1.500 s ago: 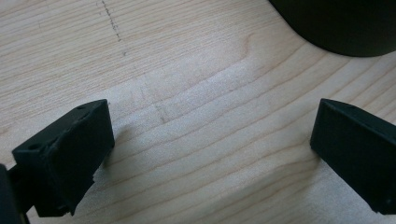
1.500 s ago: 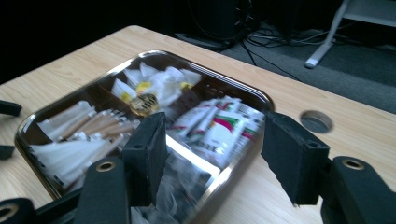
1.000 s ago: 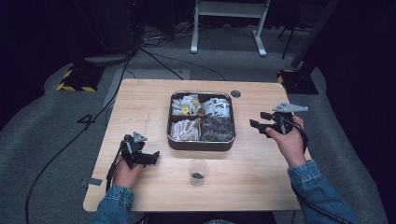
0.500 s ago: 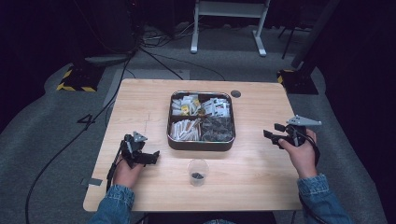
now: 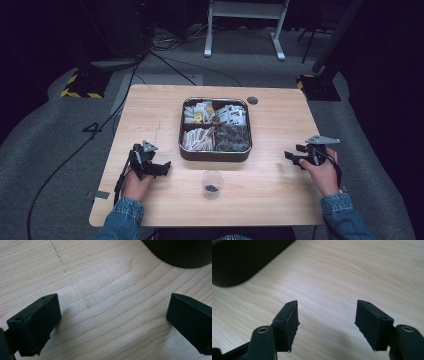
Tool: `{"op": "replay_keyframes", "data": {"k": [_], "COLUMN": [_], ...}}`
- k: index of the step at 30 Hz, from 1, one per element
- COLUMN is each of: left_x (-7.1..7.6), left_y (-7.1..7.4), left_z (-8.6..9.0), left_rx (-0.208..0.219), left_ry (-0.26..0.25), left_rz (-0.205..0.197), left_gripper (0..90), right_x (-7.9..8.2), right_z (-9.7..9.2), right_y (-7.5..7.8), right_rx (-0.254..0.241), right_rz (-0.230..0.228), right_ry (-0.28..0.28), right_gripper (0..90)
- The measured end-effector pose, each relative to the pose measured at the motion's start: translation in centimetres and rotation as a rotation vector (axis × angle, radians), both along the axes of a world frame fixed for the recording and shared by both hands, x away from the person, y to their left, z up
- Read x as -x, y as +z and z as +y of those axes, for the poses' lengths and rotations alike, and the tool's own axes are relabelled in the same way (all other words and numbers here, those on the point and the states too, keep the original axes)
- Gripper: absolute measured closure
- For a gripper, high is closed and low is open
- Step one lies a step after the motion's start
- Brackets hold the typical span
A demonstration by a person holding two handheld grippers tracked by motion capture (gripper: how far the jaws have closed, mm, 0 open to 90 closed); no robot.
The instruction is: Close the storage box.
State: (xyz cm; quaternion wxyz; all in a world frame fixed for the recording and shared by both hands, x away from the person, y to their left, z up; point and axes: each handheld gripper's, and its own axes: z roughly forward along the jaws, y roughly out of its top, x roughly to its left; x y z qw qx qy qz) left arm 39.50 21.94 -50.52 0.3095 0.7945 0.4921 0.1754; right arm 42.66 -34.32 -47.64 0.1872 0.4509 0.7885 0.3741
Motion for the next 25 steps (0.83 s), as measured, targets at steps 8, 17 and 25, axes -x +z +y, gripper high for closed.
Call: {"op": "replay_keyframes", "data": {"k": [8,17,25], "left_x": [-0.1,-0.1,-0.1], "left_y": [0.0,0.0,0.0], "left_z": [0.0,0.0,0.0], "left_rx": [0.000,-0.001,-0.003], "left_ry": [0.000,0.001,0.001], "left_rz": [-0.001,-0.001,-0.003], "left_gripper": [0.0,0.1,0.3], "right_x": [0.5,0.7,0.7], "right_z": [0.3,0.5,0.5], "right_y": [-2.5,-2.7,-2.7], "right_rx": [0.042,0.059,0.057], "right_rz": [0.002,0.002,0.002], "right_ry": [0.024,0.019,0.017], "right_gripper": [29.9,15.9,16.2]}}
